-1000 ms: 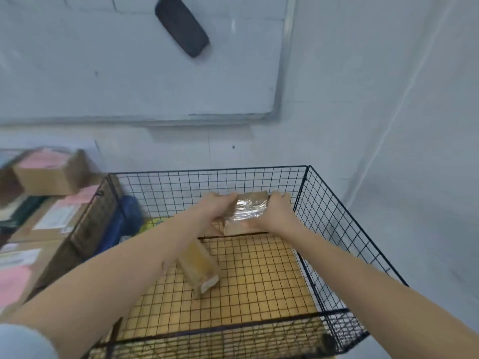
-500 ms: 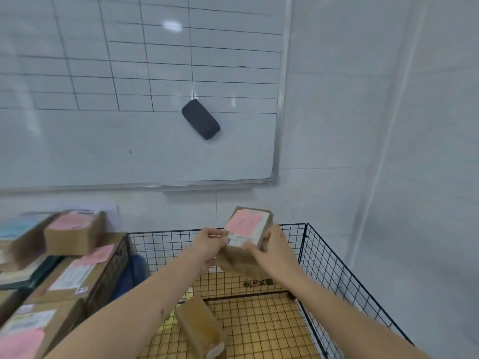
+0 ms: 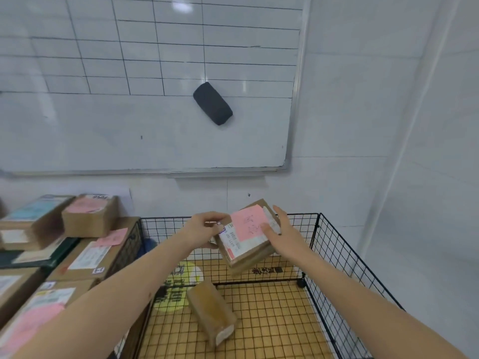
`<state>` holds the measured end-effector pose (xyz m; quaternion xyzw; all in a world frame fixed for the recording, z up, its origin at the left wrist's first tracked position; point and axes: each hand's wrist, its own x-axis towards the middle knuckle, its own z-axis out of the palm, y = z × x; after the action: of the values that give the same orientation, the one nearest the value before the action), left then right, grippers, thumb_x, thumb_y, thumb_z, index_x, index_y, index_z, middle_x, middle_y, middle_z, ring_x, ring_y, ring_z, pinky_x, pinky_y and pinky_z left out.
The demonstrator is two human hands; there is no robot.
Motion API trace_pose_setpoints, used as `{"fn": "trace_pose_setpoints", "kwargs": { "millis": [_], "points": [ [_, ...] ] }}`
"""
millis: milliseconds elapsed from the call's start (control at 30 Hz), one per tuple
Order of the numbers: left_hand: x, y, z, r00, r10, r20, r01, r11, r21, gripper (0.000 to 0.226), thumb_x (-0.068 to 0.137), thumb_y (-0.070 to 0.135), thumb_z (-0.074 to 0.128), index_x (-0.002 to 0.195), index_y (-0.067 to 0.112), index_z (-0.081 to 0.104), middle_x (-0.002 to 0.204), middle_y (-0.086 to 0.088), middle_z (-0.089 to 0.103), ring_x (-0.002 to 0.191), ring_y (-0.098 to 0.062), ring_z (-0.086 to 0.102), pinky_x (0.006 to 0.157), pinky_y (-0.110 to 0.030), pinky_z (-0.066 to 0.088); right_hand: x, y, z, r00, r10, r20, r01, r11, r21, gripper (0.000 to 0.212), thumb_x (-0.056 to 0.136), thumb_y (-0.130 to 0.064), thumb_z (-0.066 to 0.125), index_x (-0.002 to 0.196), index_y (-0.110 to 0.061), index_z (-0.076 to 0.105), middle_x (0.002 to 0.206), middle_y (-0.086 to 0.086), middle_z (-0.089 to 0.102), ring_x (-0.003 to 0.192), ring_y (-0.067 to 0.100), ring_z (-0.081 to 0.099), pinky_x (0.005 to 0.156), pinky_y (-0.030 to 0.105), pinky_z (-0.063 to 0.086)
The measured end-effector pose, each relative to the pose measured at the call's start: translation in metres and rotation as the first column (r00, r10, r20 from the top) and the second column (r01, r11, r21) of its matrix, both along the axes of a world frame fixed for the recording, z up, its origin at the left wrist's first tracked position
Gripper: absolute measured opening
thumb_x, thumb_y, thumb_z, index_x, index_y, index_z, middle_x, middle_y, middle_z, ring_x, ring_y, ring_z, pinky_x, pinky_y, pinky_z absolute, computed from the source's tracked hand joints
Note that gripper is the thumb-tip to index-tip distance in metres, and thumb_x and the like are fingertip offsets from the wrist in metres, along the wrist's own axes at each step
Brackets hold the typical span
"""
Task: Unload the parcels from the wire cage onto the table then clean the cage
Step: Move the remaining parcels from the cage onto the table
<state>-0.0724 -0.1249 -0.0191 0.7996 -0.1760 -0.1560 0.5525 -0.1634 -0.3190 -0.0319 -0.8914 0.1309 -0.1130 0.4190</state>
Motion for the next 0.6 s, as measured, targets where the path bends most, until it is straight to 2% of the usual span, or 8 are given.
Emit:
{"fn": "trace_pose_setpoints", "kwargs": {
  "millis": [67, 167, 267, 333, 400, 467, 533, 600],
  "points": [
    [-0.001, -0.005, -0.003, 0.994, 0.077, 0.083, -0.074, 0.997, -0.03, 0.035, 0.094, 0.01, 0.055, 0.124, 0.027, 0.054, 0.124, -0.001, 0.056, 0.116, -0.02, 0.055, 0.077, -0.038, 0.06, 0.005, 0.005, -0.003, 1.0, -0.027, 0.009, 0.027, 1.0, 0.004, 0.064, 0.1, -0.04, 0.041, 0.154, -0.024, 0.01, 0.143, 0.005, 0.047, 0.106, 0.017, 0.055, 0.073, 0.027, 0.054],
    [-0.006, -0.016, -0.005, 0.959, 0.212, 0.19, -0.21, 0.977, -0.031, 0.048, 0.089, 0.026, 0.064, 0.133, 0.023, 0.046, 0.132, -0.002, 0.053, 0.12, -0.019, 0.053, 0.081, -0.03, 0.056, 0.014, 0.006, -0.007, 0.988, -0.151, 0.04, 0.148, 0.987, 0.067, 0.06, 0.101, -0.038, 0.039, 0.154, -0.023, 0.014, 0.144, 0.007, 0.045, 0.122, 0.024, 0.052, 0.085, 0.034, 0.053],
    [-0.013, -0.028, -0.001, 0.974, 0.197, 0.115, -0.201, 0.979, 0.023, 0.076, 0.075, 0.038, 0.077, 0.136, 0.015, 0.039, 0.116, 0.003, 0.058, 0.106, -0.015, 0.058, 0.067, -0.02, 0.052, 0.019, 0.006, -0.007, 0.973, -0.205, 0.108, 0.195, 0.976, 0.096, 0.053, 0.101, -0.035, 0.041, 0.15, -0.023, 0.024, 0.136, 0.009, 0.048, 0.1, 0.015, 0.057, 0.076, 0.028, 0.056],
    [-0.014, -0.033, -0.001, 0.988, 0.144, 0.053, -0.148, 0.987, 0.069, 0.091, 0.071, 0.033, 0.08, 0.144, 0.018, 0.028, 0.118, 0.002, 0.056, 0.099, -0.018, 0.06, 0.071, -0.031, 0.058, 0.021, 0.005, -0.007, 0.961, -0.226, 0.157, 0.209, 0.971, 0.118, 0.047, 0.101, -0.032, 0.043, 0.145, -0.021, 0.03, 0.131, 0.009, 0.048, 0.09, 0.01, 0.054, 0.071, 0.025, 0.056],
    [-0.014, -0.034, 0.0, 0.996, 0.09, 0.007, -0.09, 0.99, 0.108, 0.098, 0.076, 0.023, 0.078, 0.15, 0.027, 0.013, 0.127, -0.001, 0.05, 0.096, -0.023, 0.061, 0.069, -0.039, 0.06, 0.02, 0.002, -0.007, 0.958, -0.227, 0.176, 0.207, 0.97, 0.128, 0.044, 0.099, -0.033, 0.048, 0.14, -0.023, 0.035, 0.128, 0.008, 0.05, 0.096, 0.014, 0.054, 0.077, 0.03, 0.056],
    [-0.011, -0.034, 0.0, 0.996, 0.057, -0.069, -0.054, 0.997, 0.049, 0.102, 0.079, 0.011, 0.075, 0.151, 0.033, 0.005, 0.133, -0.003, 0.044, 0.091, -0.025, 0.063, 0.065, -0.043, 0.06, 0.017, -0.003, -0.007, 0.966, -0.201, 0.162, 0.183, 0.976, 0.121, 0.047, 0.093, -0.034, 0.058, 0.135, -0.028, 0.037, 0.124, 0.006, 0.054, 0.099, 0.016, 0.057, 0.08, 0.035, 0.057],
    [-0.007, -0.034, 0.001, 0.995, 0.038, -0.093, -0.039, 0.999, -0.011, 0.105, 0.078, 0.001, 0.072, 0.151, 0.036, 0.005, 0.132, -0.002, 0.043, 0.088, -0.023, 0.061, 0.065, -0.044, 0.06, 0.012, -0.008, -0.003, 0.977, -0.166, 0.132, 0.145, 0.978, 0.152, 0.056, 0.088, -0.032, 0.066, 0.134, -0.028, 0.035, 0.115, 0.005, 0.058, 0.091, 0.014, 0.059, 0.072, 0.029, 0.054],
    [-0.003, -0.033, 0.004, 0.999, 0.025, -0.029, -0.025, 1.0, 0.003, 0.102, 0.077, -0.002, 0.072, 0.151, 0.036, 0.012, 0.123, 0.003, 0.044, 0.092, -0.023, 0.06, 0.066, -0.045, 0.06, 0.006, -0.014, 0.002, 0.986, -0.132, 0.102, 0.108, 0.972, 0.21, 0.076, 0.084, -0.03, 0.072, 0.143, -0.027, 0.025, 0.098, 0.001, 0.06, 0.083, 0.01, 0.058, 0.07, 0.026, 0.05]
  ]
}}
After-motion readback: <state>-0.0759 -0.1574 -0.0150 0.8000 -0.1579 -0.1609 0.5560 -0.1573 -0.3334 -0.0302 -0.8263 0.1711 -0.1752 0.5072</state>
